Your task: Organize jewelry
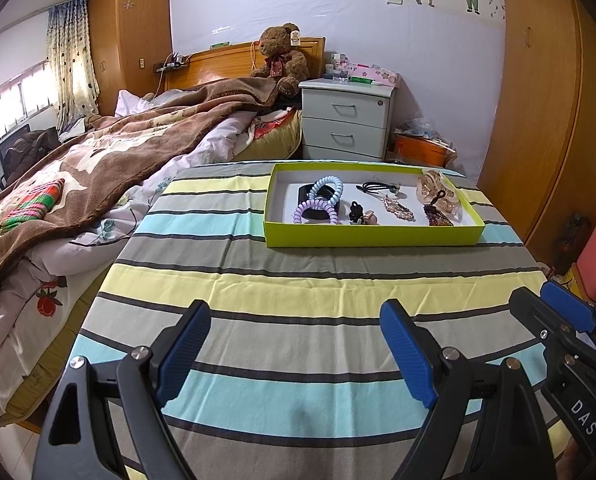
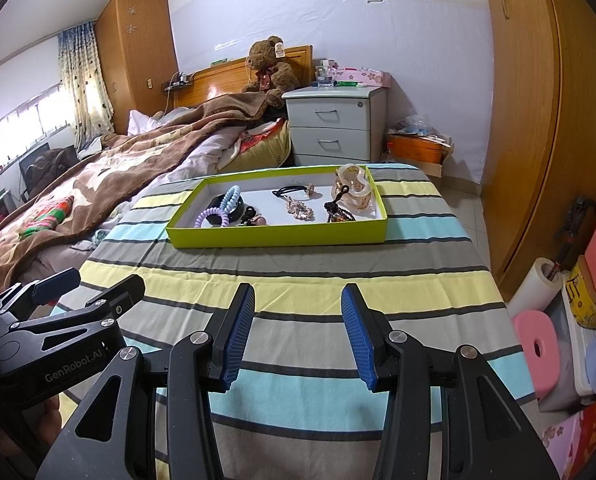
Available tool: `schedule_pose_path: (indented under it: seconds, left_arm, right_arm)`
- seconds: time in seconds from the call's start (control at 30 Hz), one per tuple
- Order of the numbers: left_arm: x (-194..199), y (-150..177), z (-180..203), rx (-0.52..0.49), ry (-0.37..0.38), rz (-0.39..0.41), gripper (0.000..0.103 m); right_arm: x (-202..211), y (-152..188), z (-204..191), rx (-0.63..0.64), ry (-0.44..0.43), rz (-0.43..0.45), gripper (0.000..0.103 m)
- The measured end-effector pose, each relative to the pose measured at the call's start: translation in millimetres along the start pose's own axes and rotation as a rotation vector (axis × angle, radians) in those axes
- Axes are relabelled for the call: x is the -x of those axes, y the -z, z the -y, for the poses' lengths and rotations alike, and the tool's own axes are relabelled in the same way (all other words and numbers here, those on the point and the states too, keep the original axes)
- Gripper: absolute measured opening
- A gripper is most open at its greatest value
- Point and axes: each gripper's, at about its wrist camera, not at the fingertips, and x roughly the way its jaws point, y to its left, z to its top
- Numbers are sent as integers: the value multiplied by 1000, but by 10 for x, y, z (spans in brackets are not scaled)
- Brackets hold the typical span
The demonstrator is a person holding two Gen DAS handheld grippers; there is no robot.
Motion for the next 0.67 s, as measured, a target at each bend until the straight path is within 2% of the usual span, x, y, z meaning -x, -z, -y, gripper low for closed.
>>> schedule_pose_path:
  seconds: [0.67]
  left_arm:
    - [9, 24, -30, 3, -1, -6, 88]
  right_arm:
    - [-5, 2, 4, -1, 0, -1, 46]
